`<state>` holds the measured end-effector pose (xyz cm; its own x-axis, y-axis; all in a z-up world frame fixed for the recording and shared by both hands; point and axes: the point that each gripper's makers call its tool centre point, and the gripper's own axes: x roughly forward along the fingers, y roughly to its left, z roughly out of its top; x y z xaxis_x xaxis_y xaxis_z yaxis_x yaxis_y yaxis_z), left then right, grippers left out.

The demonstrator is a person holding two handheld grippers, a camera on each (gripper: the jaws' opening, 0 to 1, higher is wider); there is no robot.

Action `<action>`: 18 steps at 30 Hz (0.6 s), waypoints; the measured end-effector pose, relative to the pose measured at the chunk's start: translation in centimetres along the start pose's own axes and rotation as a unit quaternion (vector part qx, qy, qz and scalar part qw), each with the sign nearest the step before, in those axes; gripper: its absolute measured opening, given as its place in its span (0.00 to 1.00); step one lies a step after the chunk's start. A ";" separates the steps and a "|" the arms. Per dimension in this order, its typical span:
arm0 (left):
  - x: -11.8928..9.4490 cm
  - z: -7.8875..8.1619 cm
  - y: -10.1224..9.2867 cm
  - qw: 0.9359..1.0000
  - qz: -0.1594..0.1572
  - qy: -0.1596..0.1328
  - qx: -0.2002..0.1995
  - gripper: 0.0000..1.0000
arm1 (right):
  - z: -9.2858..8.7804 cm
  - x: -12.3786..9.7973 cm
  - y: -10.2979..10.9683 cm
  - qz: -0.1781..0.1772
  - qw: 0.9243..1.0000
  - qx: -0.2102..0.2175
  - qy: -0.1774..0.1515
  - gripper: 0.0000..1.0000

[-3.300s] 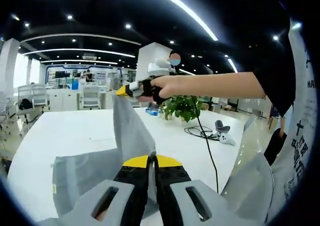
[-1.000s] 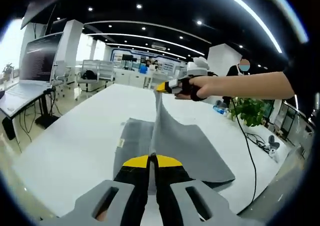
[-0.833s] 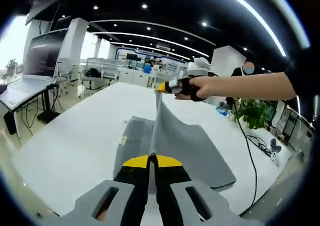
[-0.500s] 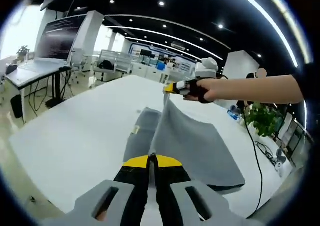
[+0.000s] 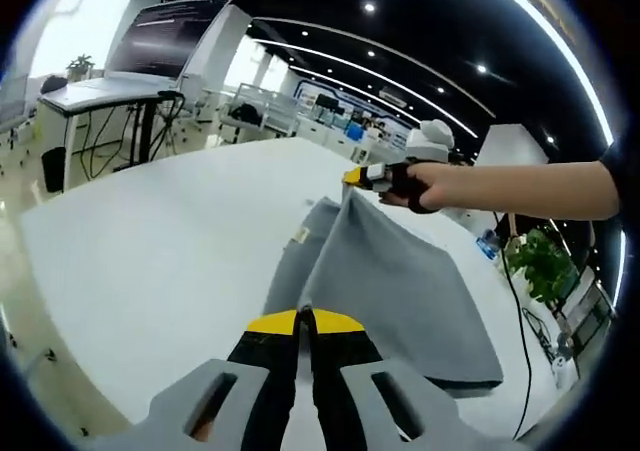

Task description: Fold the towel on the table until its edges align and the towel forms a compact rectangular stack.

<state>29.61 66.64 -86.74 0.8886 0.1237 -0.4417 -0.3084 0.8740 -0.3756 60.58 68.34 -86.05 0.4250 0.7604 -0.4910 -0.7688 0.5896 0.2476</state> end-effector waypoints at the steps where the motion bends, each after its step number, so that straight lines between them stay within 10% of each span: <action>1: 0.2 -0.1 0.2 1.000 0.001 0.001 -0.002 0.03 | -0.1 0.1 0.0 -0.001 1.000 0.000 0.001 0.00; 18: 1.3 -2.0 1.4 0.999 -0.002 0.038 0.003 0.13 | -1.1 2.9 1.4 0.030 0.999 -0.013 -0.018 0.11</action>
<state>29.66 67.08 -89.52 0.8610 0.0847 -0.5015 -0.3034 0.8769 -0.3729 60.20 71.09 -88.04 0.3938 0.8044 -0.4448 -0.8055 0.5351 0.2545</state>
